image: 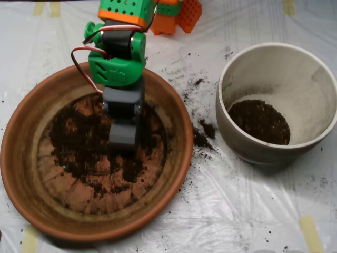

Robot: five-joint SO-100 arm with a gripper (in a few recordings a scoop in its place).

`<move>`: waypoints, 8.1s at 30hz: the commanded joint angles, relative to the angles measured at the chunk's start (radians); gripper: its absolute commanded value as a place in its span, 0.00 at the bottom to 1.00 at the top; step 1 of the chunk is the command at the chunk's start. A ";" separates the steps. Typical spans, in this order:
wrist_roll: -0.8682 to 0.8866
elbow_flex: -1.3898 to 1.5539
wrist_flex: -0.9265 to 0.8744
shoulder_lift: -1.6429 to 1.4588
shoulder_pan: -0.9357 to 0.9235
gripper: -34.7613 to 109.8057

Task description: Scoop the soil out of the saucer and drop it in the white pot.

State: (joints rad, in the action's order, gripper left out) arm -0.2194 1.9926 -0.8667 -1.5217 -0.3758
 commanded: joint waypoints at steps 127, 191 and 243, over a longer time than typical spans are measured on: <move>0.132 -0.129 0.130 0.035 -0.216 0.53; -0.091 -0.546 0.043 0.247 -0.206 0.23; 0.003 -0.641 -0.578 -0.391 0.650 0.40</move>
State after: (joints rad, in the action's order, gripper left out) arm -0.2286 1.4281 -1.4266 -1.8745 0.2853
